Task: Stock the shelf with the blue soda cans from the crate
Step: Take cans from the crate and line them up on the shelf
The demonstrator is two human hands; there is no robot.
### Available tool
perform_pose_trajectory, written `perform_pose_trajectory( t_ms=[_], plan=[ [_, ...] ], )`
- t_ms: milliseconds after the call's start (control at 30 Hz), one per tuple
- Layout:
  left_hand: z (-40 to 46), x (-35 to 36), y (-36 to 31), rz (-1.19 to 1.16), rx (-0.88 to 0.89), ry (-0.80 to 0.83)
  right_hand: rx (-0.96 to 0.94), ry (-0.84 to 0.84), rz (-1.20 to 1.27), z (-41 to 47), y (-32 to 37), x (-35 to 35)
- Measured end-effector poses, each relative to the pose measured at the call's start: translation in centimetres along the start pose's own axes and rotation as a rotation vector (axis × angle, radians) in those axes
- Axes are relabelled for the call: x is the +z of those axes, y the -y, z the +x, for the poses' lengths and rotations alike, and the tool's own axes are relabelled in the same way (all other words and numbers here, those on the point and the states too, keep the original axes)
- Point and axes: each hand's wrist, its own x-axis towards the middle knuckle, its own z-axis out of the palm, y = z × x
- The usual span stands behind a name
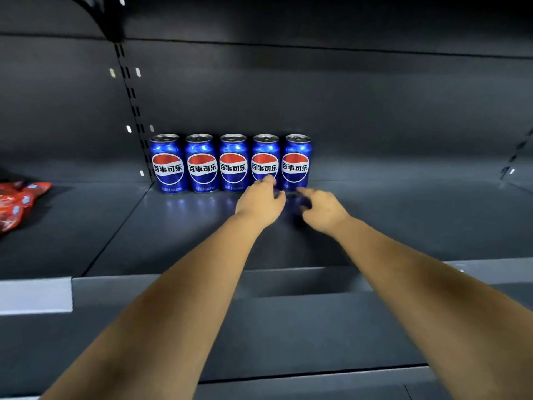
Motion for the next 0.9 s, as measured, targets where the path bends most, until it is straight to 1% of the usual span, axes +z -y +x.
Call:
perform_pose_trajectory(
  t_ms=[100,200,300,367,567,667,900],
  plan=[
    [-2.7,-0.6,-1.8,0.162,0.046,-0.005,-0.042,0.008,-0.065,-3.0,0.4,-1.6],
    [-5.6,-0.7,-3.8,0.318,0.079,0.002,-0.043,0.018,-0.200,-6.5,0.5,-3.2],
    [-8.6,-0.3,-5.4,0.402,0.088,0.007,-0.056,0.040,-0.367,-10.2,0.1,-4.1],
    [-10.4,0.2,-6.2,0.441,0.069,0.011,-0.079,0.026,-0.432,-12.2,-0.3,-4.3],
    [-16.9,2.4,-9.7,0.550,0.043,-0.017,-0.141,-0.005,-0.501,-18.3,-1.9,-5.1],
    [-19.6,3.4,-10.8,0.572,0.015,-0.027,-0.158,-0.015,-0.494,-21.1,-2.5,-5.3],
    [-25.3,4.9,-12.1,0.625,-0.010,0.013,-0.144,0.025,-0.486,-26.6,-3.2,-5.5]
  ],
)
